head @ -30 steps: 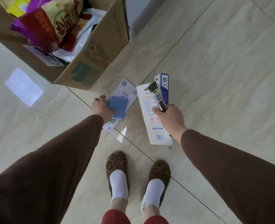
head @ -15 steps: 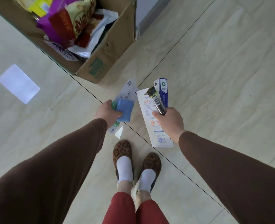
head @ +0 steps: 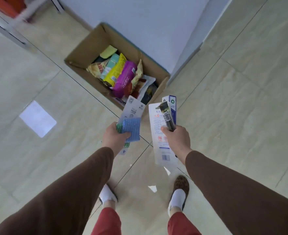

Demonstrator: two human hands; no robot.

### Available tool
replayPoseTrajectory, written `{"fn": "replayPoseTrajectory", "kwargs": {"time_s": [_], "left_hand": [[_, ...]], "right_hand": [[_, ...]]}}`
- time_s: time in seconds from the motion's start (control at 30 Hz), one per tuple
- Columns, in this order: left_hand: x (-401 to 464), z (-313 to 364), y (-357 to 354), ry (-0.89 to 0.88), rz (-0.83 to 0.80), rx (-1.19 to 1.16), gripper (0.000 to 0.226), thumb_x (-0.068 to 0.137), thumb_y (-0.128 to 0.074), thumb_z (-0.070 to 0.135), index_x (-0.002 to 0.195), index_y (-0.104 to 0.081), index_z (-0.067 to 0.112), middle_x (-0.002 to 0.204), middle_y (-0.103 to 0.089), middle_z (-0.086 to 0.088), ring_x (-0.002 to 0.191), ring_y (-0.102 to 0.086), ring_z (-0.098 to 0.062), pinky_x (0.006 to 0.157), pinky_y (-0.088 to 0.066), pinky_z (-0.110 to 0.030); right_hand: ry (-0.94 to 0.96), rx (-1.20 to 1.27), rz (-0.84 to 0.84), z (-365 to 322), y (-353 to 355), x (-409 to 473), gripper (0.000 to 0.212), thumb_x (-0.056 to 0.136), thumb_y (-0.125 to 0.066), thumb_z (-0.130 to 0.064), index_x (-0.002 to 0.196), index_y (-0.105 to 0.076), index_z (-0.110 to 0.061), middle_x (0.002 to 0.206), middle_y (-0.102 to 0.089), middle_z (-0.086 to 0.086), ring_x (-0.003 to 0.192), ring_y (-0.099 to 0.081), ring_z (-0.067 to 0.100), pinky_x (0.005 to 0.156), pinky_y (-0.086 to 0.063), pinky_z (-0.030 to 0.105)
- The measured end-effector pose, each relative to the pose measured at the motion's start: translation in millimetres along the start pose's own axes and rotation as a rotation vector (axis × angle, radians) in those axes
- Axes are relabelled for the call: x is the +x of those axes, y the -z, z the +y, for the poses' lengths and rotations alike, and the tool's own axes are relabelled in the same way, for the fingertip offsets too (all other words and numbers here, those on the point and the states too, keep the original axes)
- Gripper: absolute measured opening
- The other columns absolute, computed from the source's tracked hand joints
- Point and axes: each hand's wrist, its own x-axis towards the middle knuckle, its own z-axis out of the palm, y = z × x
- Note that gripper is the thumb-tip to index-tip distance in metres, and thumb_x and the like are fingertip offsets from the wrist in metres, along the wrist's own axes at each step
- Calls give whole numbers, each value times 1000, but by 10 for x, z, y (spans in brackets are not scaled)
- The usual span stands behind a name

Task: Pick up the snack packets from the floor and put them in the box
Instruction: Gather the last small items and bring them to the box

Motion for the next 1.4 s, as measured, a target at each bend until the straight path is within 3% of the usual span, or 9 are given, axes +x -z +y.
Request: {"fn": "replayPoseTrajectory", "kwargs": {"time_s": [0.33, 0.5, 0.67, 0.83, 1.0, 1.07, 1.2, 1.27, 1.4], "left_hand": [[695, 173, 1634, -78, -9, 60, 27, 82, -73, 16, 103, -57, 13, 95, -64, -8, 70, -60, -19, 53, -47, -27], [1147, 421, 1966, -91, -6, 105, 24, 83, -72, 16, 100, -55, 14, 86, -58, -6, 61, -57, -15, 25, -36, -18], [1681, 750, 2140, -109, -1, 210, 30, 82, -74, 25, 102, -54, 18, 95, -61, -7, 75, -60, -19, 51, -44, -26], [2221, 1099, 2273, -156, -13, 231, 33, 82, -76, 24, 104, -51, 19, 94, -58, -4, 82, -61, -21, 58, -50, -31], [2739, 1440, 2343, -222, -28, 277, 40, 79, -78, 26, 106, -49, 22, 101, -60, -4, 89, -64, -26, 79, -60, -44], [2904, 1553, 2382, -274, -58, 270, 46, 78, -79, 29, 113, -50, 20, 103, -61, -4, 90, -65, -25, 82, -60, -46], [3134, 1686, 2513, -371, -115, 427, 70, 67, -76, 53, 126, -50, 26, 113, -63, 1, 101, -64, -24, 88, -56, -45], [3210, 1656, 2564, -406, -155, 533, 69, 73, -76, 48, 132, -50, 24, 121, -64, 0, 107, -61, -25, 91, -52, -39], [3324, 1523, 2659, -438, -237, 604, 57, 79, -76, 36, 130, -56, 21, 125, -65, -2, 106, -61, -24, 82, -44, -29]], "right_hand": [[-104, 257, 59, -1334, -988, -179, 26, 90, -69, -41, 97, -75, -18, 91, -78, 0, 84, -75, 21, 78, -60, 38], [-122, 330, 60, -1797, -1307, 52, 35, 89, -69, -45, 112, -75, -19, 102, -78, -1, 92, -74, 21, 85, -62, 42], [-143, 405, 44, -2238, -1544, 391, 32, 92, -68, -42, 117, -72, -23, 107, -76, -2, 94, -72, 19, 84, -60, 36], [-189, 484, 47, -2691, -1688, 783, 12, 92, -70, -38, 87, -65, -28, 92, -72, -3, 83, -71, 17, 85, -61, 41], [-204, 584, 52, -3140, -1768, 1131, 8, 94, -69, -32, 97, -64, -27, 86, -69, -9, 70, -65, 5, 51, -49, 20], [-198, 624, 53, -3292, -1779, 1253, 12, 92, -74, -31, 98, -66, -25, 86, -71, -8, 70, -67, 5, 48, -49, 15], [-259, 639, 86, -3437, -1850, 1456, 37, 84, -79, -47, 106, -66, -21, 105, -72, 2, 91, -68, 18, 65, -49, 26], [-326, 533, 126, -3408, -1907, 1473, 56, 83, -77, -52, 121, -60, -15, 109, -62, 4, 98, -60, 24, 69, -43, 29], [-434, 437, 143, -3266, -2127, 1400, 49, 86, -76, -40, 119, -60, -6, 110, -64, 12, 98, -60, 31, 89, -55, 43]]}}
